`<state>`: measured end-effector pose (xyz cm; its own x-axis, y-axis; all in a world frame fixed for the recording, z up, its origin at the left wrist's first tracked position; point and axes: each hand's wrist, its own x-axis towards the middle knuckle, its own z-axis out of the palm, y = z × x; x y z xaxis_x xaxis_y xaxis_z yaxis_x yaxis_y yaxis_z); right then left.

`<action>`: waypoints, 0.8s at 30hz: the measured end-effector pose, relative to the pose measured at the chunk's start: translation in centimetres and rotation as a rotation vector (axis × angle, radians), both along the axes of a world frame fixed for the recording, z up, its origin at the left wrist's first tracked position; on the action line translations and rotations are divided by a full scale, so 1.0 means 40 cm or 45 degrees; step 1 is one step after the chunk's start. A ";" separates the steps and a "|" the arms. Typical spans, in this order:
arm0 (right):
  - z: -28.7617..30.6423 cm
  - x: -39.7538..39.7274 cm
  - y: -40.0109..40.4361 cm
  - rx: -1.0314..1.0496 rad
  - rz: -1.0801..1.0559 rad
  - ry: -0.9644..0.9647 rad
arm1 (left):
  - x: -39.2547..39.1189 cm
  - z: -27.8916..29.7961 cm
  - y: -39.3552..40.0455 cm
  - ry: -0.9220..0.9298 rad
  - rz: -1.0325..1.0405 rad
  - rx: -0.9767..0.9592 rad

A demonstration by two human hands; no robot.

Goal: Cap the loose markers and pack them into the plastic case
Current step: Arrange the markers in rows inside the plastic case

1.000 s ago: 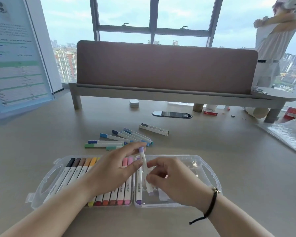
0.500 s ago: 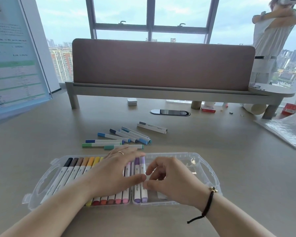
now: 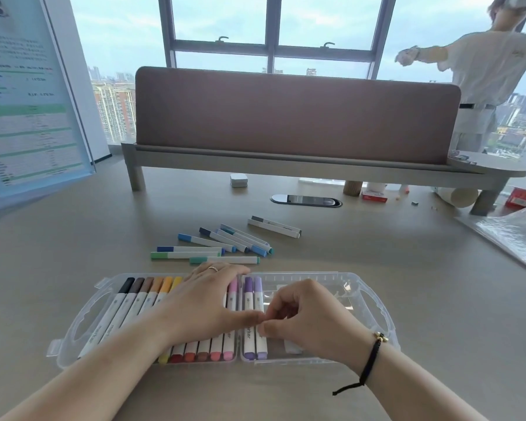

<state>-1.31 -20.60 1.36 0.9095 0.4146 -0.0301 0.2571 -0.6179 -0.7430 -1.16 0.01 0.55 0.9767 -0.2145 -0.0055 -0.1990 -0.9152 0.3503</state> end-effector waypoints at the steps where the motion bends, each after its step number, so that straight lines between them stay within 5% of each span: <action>1: -0.001 -0.001 0.000 -0.004 -0.004 0.001 | -0.001 0.001 0.000 0.001 0.000 -0.002; 14: 0.056 0.065 0.004 -0.047 0.035 0.203 | 0.004 -0.007 0.010 -0.101 0.068 -0.029; 20: 0.092 0.288 0.067 0.004 -0.289 -0.111 | 0.005 0.002 0.017 -0.186 0.209 -0.113; 24: 0.057 0.395 0.127 -0.204 -0.272 -0.234 | 0.008 0.000 0.023 -0.216 0.274 -0.150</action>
